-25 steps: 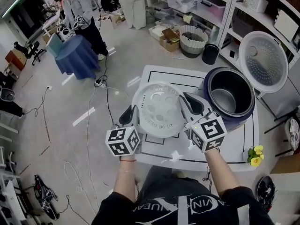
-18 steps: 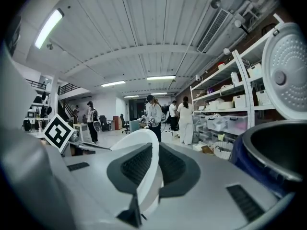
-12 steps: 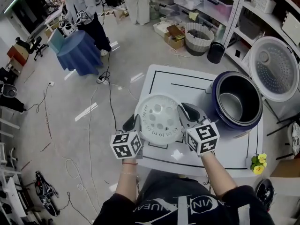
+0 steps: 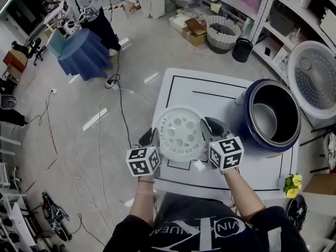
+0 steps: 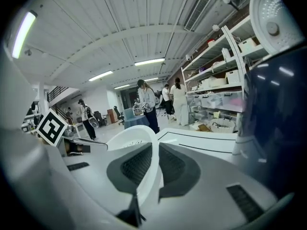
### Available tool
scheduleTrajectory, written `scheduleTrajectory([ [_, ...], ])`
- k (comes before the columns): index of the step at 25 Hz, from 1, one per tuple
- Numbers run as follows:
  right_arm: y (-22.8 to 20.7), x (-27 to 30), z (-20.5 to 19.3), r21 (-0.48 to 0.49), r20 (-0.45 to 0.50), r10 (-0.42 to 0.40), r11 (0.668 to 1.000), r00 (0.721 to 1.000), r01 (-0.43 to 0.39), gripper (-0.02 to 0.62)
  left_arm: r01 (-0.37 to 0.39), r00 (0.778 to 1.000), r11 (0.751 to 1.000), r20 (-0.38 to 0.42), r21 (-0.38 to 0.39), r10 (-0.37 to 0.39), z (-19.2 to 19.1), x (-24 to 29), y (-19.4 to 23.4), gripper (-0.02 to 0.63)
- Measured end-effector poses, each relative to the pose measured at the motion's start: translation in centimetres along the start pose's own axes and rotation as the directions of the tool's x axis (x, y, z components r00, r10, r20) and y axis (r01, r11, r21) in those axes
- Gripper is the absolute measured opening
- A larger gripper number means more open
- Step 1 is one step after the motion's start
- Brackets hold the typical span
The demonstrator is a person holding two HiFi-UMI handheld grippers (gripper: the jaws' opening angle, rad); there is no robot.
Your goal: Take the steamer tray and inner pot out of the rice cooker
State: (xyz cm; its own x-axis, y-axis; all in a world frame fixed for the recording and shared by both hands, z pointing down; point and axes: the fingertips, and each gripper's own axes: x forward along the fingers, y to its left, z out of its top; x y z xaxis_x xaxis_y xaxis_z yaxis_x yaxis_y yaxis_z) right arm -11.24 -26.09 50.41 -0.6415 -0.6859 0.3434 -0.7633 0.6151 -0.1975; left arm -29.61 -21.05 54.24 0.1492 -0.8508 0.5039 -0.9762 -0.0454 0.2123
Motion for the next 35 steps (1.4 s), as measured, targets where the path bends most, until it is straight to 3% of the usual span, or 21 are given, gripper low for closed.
scheduleTrajectory([
  [21, -5.1, 5.1, -5.5, 0.167, -0.154, -0.116, 0.976, 0.981, 0.142, 0.049, 0.053, 0.991, 0.994, -0.129, 0.099, -0.040, 0.7, 7.7, 0.9, 0.054],
  [35, -4.5, 6.3, -6.9, 0.149, -0.209, -0.100, 0.980, 0.973, 0.133, 0.085, 0.072, 0.986, 0.989, -0.157, 0.125, -0.052, 0.1, 9.3, 1.2, 0.055],
])
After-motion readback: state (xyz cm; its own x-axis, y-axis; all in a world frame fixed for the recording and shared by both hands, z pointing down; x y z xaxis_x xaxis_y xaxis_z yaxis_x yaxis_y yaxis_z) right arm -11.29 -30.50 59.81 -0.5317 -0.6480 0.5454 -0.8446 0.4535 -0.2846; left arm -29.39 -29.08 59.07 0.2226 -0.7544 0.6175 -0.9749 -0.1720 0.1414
